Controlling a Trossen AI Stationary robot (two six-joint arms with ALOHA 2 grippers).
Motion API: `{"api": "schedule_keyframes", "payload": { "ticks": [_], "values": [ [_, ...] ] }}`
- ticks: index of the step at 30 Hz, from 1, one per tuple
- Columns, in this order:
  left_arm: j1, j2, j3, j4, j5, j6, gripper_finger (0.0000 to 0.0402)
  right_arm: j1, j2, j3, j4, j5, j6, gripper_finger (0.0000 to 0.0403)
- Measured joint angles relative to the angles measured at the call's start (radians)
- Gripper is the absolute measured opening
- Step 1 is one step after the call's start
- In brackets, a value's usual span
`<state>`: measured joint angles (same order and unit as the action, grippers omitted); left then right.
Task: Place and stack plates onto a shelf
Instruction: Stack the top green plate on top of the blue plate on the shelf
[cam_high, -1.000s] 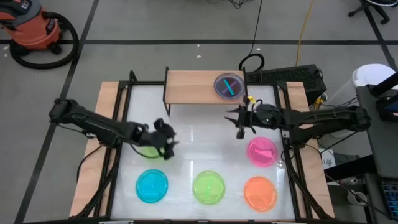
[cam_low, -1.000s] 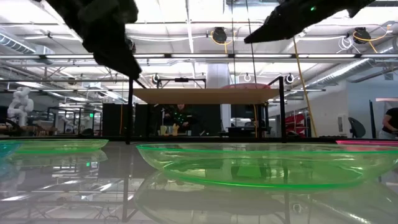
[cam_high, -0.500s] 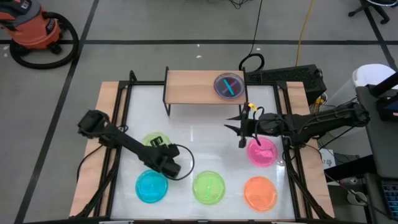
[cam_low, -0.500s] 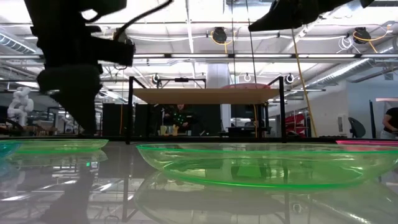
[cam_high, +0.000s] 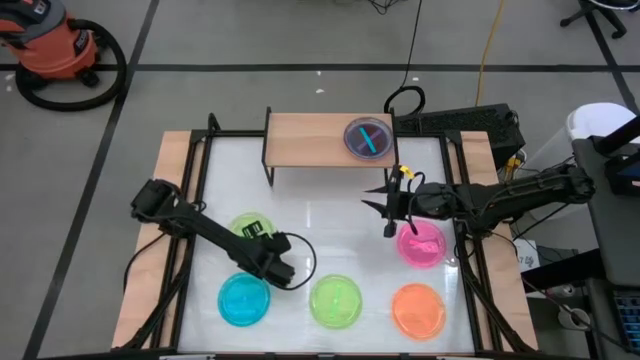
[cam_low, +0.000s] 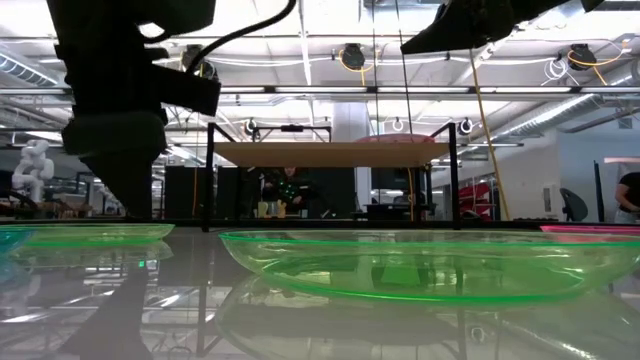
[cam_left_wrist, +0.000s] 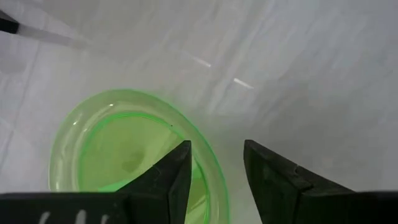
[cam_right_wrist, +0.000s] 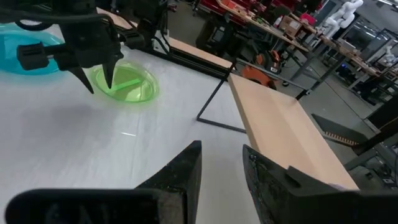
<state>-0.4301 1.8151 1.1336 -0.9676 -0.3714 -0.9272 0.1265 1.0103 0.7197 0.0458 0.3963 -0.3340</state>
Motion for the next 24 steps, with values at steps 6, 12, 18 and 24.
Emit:
{"api": "schedule_keyframes", "payload": {
  "ticks": [6, 12, 18, 24],
  "values": [
    [0.001, 0.05, 0.0, 0.0, 0.012, 0.002, 0.0152, 0.0, 0.0, 0.0, -0.015, 0.0, 0.001, 0.0102],
    [0.018, 0.069, 0.002, -0.018, 0.02, -0.011, 0.0152, 0.0, 0.0, 0.0, -0.014, 0.0, 0.008, 0.0102],
    [0.023, 0.07, 0.002, -0.027, 0.016, 0.008, 0.0152, 0.0, 0.0, 0.0, -0.018, 0.0, 0.008, 0.0102],
    [0.031, 0.072, -0.002, -0.036, 0.005, 0.006, 0.0105, 0.0, 0.0, 0.0, -0.021, 0.0, 0.008, 0.0102]
  ]
}}
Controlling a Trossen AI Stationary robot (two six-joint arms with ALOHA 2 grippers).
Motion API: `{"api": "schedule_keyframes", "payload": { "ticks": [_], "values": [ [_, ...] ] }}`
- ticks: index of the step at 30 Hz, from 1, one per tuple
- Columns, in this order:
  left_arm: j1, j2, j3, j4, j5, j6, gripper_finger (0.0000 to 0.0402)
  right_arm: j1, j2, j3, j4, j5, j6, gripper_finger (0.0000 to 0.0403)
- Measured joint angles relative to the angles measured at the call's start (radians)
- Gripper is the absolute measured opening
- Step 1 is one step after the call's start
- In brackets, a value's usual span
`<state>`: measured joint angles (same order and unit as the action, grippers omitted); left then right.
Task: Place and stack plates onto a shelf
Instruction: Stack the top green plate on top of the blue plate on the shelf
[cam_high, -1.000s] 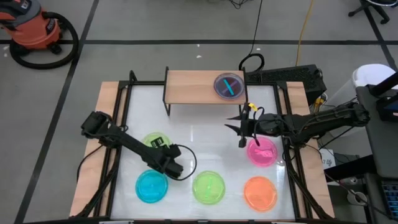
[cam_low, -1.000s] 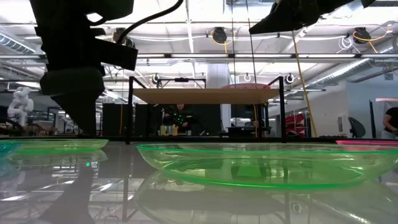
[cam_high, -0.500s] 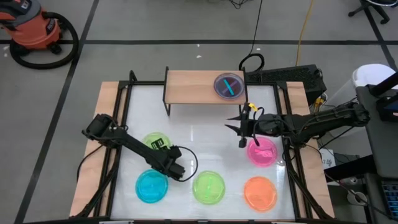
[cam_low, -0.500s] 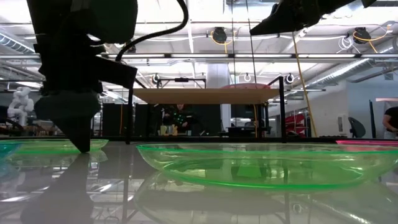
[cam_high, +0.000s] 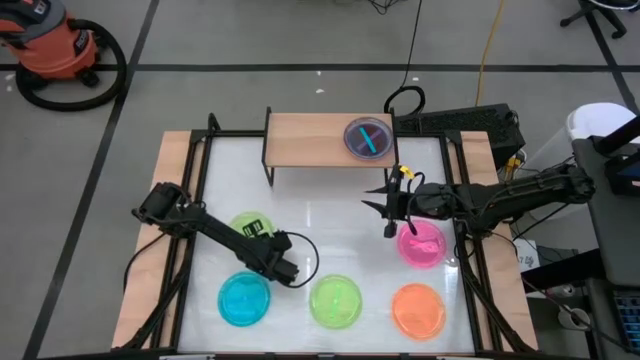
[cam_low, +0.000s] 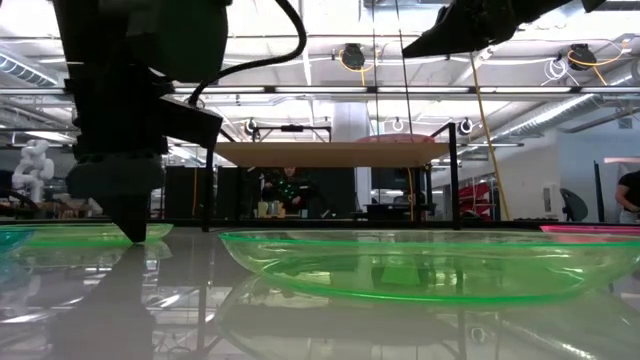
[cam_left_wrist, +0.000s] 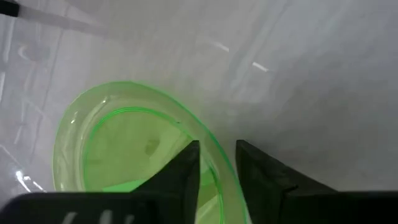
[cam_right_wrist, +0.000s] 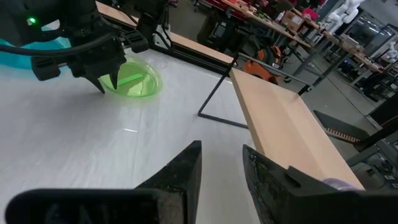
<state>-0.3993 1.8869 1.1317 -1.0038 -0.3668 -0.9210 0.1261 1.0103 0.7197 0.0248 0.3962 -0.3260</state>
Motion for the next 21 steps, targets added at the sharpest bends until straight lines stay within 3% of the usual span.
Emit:
{"api": "schedule_keyframes", "payload": {
  "ticks": [9, 14, 18, 21],
  "values": [
    [0.019, -0.032, 0.002, 0.005, 0.01, 0.102, 0.001, 0.0, 0.0, 0.0, 0.0, 0.0, 0.0, 0.0102],
    [0.0, -0.091, 0.055, 0.01, 0.005, 0.201, 0.0006, 0.0, 0.0, 0.0, 0.0, 0.0, 0.0, 0.0102],
    [-0.037, -0.128, 0.128, 0.011, -0.007, 0.369, 0.0005, 0.0, 0.0, 0.0, 0.0, 0.0, -0.002, 0.0102],
    [-0.059, -0.15, 0.191, 0.016, -0.087, 0.484, 0.0004, 0.0, 0.0, 0.0, 0.01, -0.001, 0.0, 0.0102]
  ]
}}
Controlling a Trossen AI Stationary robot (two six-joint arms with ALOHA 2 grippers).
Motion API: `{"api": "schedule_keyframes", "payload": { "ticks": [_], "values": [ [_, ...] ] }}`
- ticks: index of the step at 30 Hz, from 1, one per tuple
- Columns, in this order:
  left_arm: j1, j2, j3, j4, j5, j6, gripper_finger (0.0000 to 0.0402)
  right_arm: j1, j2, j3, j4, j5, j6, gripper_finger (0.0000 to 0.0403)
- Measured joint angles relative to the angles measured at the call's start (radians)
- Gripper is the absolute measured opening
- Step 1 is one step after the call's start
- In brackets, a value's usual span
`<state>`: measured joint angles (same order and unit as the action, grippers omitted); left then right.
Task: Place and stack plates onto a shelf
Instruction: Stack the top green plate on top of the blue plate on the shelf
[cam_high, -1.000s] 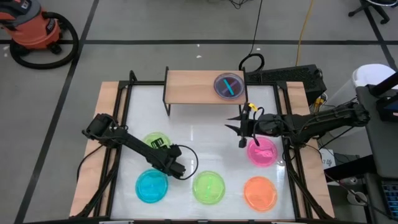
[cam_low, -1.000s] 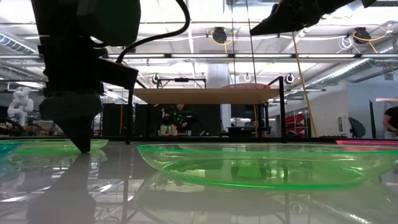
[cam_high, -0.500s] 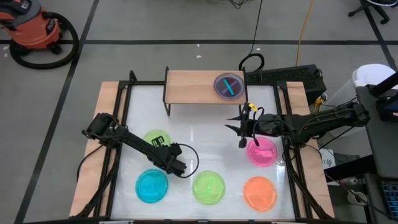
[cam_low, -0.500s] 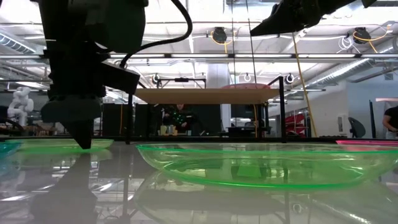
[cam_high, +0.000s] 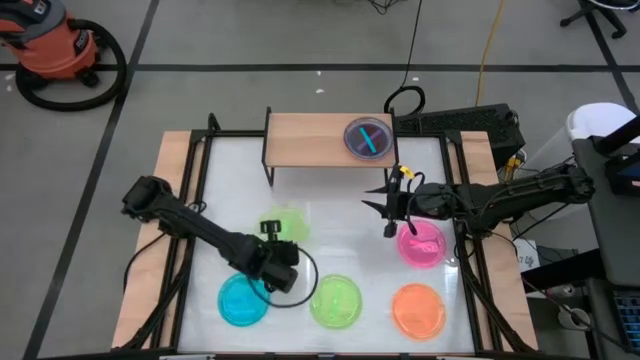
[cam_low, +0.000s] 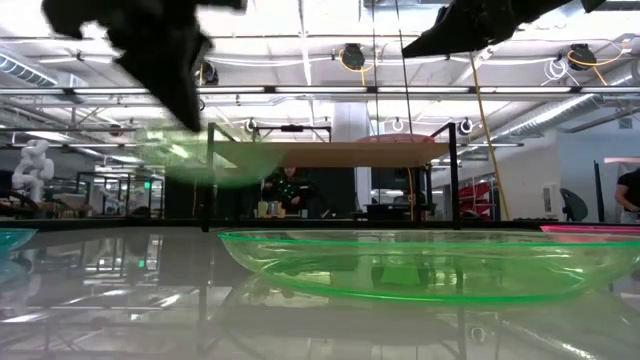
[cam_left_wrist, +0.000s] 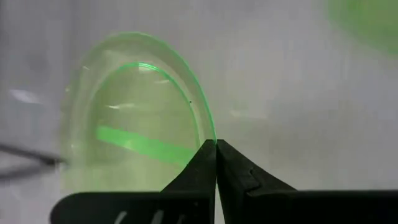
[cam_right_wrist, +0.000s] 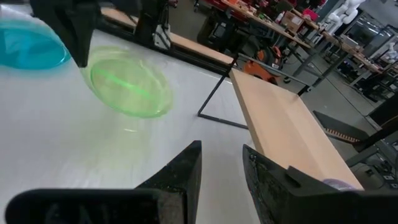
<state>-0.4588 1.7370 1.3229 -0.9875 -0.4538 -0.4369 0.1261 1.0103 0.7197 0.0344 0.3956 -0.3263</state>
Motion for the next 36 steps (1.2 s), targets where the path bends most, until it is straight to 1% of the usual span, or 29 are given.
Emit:
{"api": "schedule_keyframes", "payload": {
  "ticks": [3, 6, 8, 11, 12, 14, 17, 20, 22, 26, 29, 36],
  "values": [
    [0.003, -0.016, 0.053, -0.005, -0.15, 0.098, 0.0004, 0.021, -0.008, 0.0, 0.07, -0.016, 0.027, 0.0102],
    [0.035, -0.023, 0.097, 0.003, -0.283, 0.245, 0.0004, 0.064, -0.035, 0.0, 0.136, -0.034, -0.003, 0.0102],
    [0.072, -0.027, 0.117, 0.069, -0.328, 0.392, 0.0004, 0.092, -0.066, 0.0, 0.137, -0.03, -0.04, 0.0102],
    [0.151, -0.026, 0.125, 0.229, -0.318, 0.667, 0.0004, 0.115, -0.115, 0.0, 0.138, -0.03, -0.055, 0.0102],
    [0.184, -0.025, 0.125, 0.296, -0.296, 0.761, 0.0004, 0.122, -0.131, 0.0, 0.134, -0.03, -0.05, 0.0102],
    [0.254, -0.025, 0.126, 0.42, -0.21, 0.939, 0.0004, 0.132, -0.159, 0.0, 0.123, -0.028, -0.038, 0.0102],
    [0.367, -0.025, 0.126, 0.566, -0.049, 1.127, 0.0004, 0.15, -0.198, 0.0, 0.079, -0.027, -0.02, 0.0102],
    [0.488, -0.024, 0.126, 0.681, 0.143, 1.239, 0.0003, 0.164, -0.23, 0.0, 0.045, -0.025, -0.008, 0.0102],
    [0.559, -0.024, 0.126, 0.729, 0.261, 1.293, 0.0003, 0.169, -0.244, 0.0, 0.036, -0.026, -0.007, 0.0102],
    [0.664, 0.0, 0.127, 0.783, 0.435, 1.332, 0.0003, 0.171, -0.252, 0.0, 0.036, -0.026, -0.012, 0.0102],
    [0.707, 0.03, 0.127, 0.842, 0.484, 1.333, 0.0005, 0.171, -0.25, 0.0, 0.035, -0.026, -0.016, 0.0102],
    [0.745, 0.089, 0.127, 0.928, 0.489, 1.329, 0.0042, 0.171, -0.248, 0.0, 0.028, -0.026, -0.017, 0.0102]
  ]
}}
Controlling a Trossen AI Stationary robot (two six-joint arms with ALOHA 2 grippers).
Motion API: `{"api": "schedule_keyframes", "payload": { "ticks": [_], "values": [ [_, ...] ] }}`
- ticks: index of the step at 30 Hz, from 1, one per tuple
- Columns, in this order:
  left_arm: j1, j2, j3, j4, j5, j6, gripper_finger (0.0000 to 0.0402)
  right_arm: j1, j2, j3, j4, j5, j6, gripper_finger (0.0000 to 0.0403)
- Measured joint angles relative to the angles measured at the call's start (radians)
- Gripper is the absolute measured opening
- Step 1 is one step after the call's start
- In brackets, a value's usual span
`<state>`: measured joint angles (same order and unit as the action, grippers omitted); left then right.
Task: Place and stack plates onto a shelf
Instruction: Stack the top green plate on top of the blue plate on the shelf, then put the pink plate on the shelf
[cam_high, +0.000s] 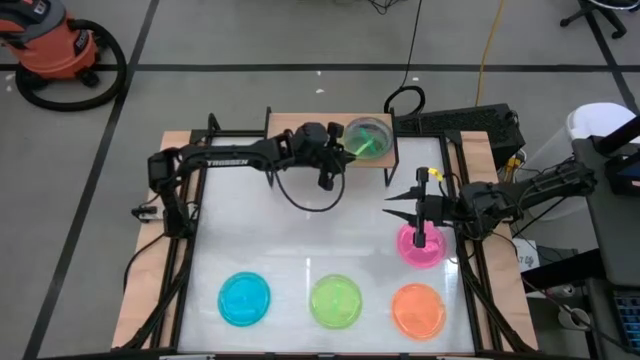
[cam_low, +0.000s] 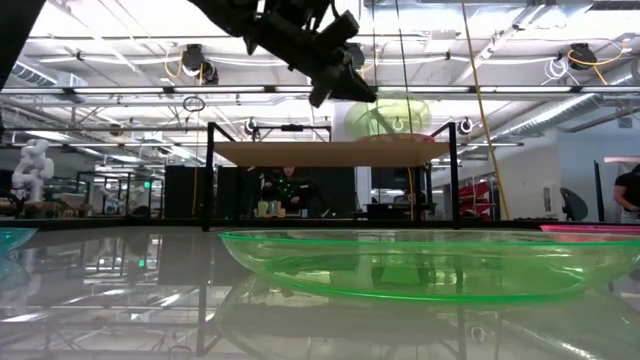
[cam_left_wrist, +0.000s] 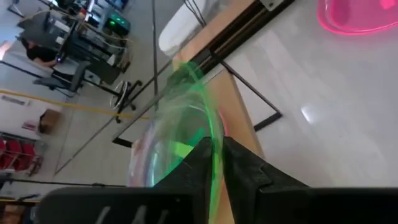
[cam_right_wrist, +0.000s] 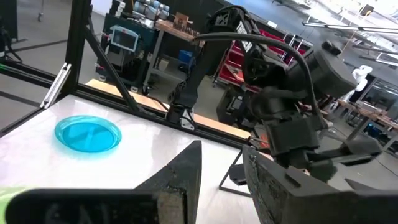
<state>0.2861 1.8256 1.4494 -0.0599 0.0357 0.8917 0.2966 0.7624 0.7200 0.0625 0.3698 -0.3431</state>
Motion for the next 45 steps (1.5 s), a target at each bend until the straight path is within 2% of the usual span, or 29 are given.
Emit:
{"api": "schedule_keyframes", "payload": {
  "ticks": [6, 14, 18, 25, 28, 31, 33, 36, 45],
  "values": [
    [0.003, 0.025, 0.0, 0.016, -0.063, -0.004, 0.0078, 0.0, 0.0, 0.0, -0.002, 0.0, 0.007, 0.0102],
    [-0.007, 0.023, 0.0, 0.068, -0.07, -0.049, 0.0149, 0.0, 0.001, 0.0, -0.01, 0.0, 0.013, 0.0102],
    [-0.027, 0.013, 0.0, 0.066, -0.179, -0.094, 0.0177, 0.0, 0.0, 0.0, -0.037, 0.0, 0.036, 0.0102],
    [-0.066, -0.096, -0.001, 0.007, -0.197, -0.225, 0.0179, 0.0, 0.0, 0.0, -0.156, -0.001, 0.131, 0.0102],
    [-0.082, -0.171, -0.001, -0.056, -0.181, -0.284, 0.016, 0.0, 0.001, 0.0, -0.271, -0.001, 0.223, 0.0102],
    [-0.112, -0.245, -0.006, -0.18, -0.149, -0.326, 0.0129, 0.0, 0.004, 0.0, -0.47, -0.007, 0.402, 0.0102],
    [-0.132, -0.293, -0.06, -0.205, -0.151, -0.344, 0.011, 0.002, 0.007, 0.0, -0.618, -0.025, 0.539, 0.0102],
    [-0.16, -0.375, -0.177, -0.13, -0.188, -0.38, 0.0091, 0.018, 0.015, -0.003, -0.76, -0.078, 0.7, 0.0102],
    [-0.287, -0.639, -0.658, 0.422, -0.195, -0.556, 0.0085, 0.125, 0.101, -0.061, -0.642, -0.138, 0.754, 0.0102]
  ]
}}
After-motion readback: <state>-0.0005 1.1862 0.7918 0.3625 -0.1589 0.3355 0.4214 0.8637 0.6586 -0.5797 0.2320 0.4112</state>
